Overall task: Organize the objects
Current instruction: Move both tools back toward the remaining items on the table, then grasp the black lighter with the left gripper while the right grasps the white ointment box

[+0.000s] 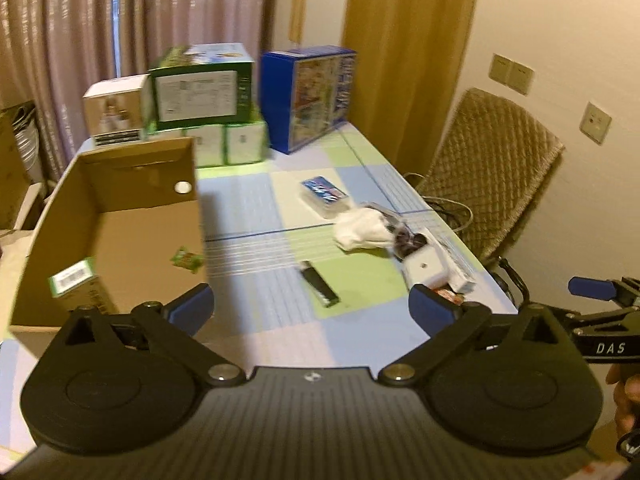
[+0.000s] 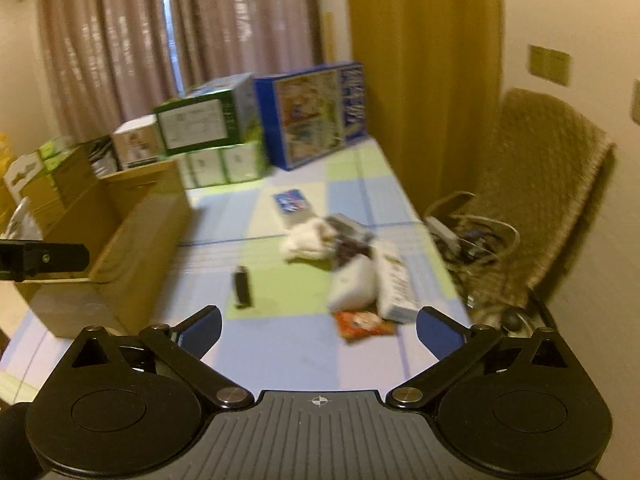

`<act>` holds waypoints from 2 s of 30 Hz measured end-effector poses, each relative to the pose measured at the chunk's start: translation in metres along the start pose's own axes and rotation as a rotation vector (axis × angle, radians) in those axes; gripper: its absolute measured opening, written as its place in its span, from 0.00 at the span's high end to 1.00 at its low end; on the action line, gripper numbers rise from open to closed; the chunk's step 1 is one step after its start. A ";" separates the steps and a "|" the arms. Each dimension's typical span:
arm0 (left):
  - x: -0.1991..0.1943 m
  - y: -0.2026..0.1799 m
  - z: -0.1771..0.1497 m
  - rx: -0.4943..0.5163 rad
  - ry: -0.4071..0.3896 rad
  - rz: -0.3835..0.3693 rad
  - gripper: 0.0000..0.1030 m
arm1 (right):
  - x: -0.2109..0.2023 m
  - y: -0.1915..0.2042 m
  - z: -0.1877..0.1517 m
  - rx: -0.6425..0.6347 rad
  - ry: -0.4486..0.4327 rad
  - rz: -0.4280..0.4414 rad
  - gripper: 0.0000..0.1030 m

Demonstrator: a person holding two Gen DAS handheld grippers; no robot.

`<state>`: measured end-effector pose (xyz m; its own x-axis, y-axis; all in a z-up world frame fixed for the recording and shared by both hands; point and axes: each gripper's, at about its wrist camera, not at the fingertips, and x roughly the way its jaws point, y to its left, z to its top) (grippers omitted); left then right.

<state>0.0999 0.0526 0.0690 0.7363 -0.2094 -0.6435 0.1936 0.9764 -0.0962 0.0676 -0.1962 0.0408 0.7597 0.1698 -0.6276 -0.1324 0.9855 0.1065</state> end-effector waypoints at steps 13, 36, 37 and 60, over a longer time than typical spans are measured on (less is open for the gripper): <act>0.040 -0.033 -0.021 0.018 0.061 -0.018 0.01 | 0.007 -0.034 -0.012 0.039 0.017 -0.049 0.02; 0.126 -0.037 -0.025 0.034 0.100 0.068 0.03 | 0.088 -0.068 -0.012 0.022 0.078 -0.046 0.17; 0.130 -0.037 -0.025 0.034 0.103 0.070 0.03 | 0.093 -0.069 -0.012 0.020 0.085 -0.044 0.20; 0.210 -0.028 -0.022 0.044 0.144 0.081 0.21 | 0.202 -0.089 0.007 -0.072 0.210 -0.011 0.49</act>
<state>0.2349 -0.0177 -0.0797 0.6508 -0.1169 -0.7502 0.1678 0.9858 -0.0080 0.2375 -0.2498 -0.0899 0.6134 0.1475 -0.7759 -0.1759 0.9832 0.0478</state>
